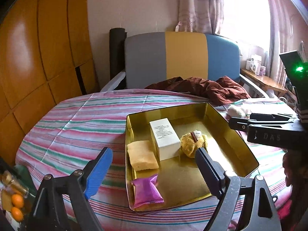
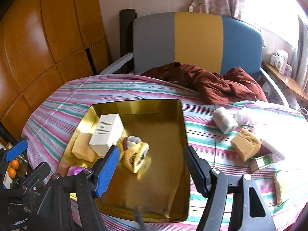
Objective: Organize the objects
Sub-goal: 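Withdraw both tools from the tray toward the remaining items, then grasp the porous yellow sponge with the left tool while the right tool grasps the white foam block, then carry the sponge with the left tool into the tray while the right tool places the white block there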
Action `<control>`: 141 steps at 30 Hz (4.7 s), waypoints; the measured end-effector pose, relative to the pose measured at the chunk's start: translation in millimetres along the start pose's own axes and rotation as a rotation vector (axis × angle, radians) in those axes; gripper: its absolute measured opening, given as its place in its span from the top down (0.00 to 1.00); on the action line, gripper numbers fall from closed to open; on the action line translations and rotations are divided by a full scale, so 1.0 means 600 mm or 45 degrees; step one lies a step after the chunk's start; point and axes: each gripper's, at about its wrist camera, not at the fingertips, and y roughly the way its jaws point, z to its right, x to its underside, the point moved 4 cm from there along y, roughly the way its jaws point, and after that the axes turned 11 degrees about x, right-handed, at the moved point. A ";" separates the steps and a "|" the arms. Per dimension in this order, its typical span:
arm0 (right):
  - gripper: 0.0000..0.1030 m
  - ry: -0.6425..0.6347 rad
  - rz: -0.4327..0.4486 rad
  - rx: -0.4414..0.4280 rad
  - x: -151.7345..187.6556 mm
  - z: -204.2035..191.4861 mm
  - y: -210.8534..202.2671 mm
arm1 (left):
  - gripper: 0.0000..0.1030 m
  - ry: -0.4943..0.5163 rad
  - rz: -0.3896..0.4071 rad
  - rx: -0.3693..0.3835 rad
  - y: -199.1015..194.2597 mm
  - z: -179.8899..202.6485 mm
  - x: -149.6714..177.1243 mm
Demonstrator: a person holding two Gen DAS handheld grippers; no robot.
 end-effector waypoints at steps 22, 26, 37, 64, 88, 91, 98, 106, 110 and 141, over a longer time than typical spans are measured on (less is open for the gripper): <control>0.31 0.274 -0.067 0.228 0.004 0.258 0.032 | 0.10 0.154 -0.055 0.120 0.032 0.096 -0.006; 0.31 0.371 -0.076 0.306 0.003 0.336 0.036 | 0.10 0.175 -0.075 0.141 0.043 0.111 -0.005; 0.30 0.690 -0.054 0.369 0.018 0.512 0.077 | 0.10 0.205 -0.127 0.217 0.081 0.156 -0.021; 0.25 0.998 -0.178 0.173 0.064 0.571 0.105 | 0.10 0.115 -0.548 0.654 0.355 0.429 -0.095; 0.25 1.002 -0.211 0.221 0.067 0.582 0.119 | 0.06 -0.560 -0.807 0.574 0.520 0.449 -0.075; 0.25 0.999 -0.219 0.240 0.066 0.587 0.124 | 0.29 -0.447 -0.762 0.563 0.516 0.450 -0.076; 0.20 0.907 -0.255 0.222 0.054 0.572 0.152 | 0.37 -0.358 -0.733 0.643 0.484 0.436 -0.066; 0.20 0.944 -0.312 0.241 0.058 0.586 0.183 | 0.39 -0.209 -0.677 0.655 0.441 0.425 -0.063; 0.20 0.899 -0.290 0.251 0.049 0.580 0.182 | 0.39 -0.109 -0.614 0.672 0.406 0.432 -0.069; 0.19 -0.288 -0.578 0.120 0.013 0.442 0.276 | 0.39 0.012 -0.465 0.813 0.226 0.324 -0.076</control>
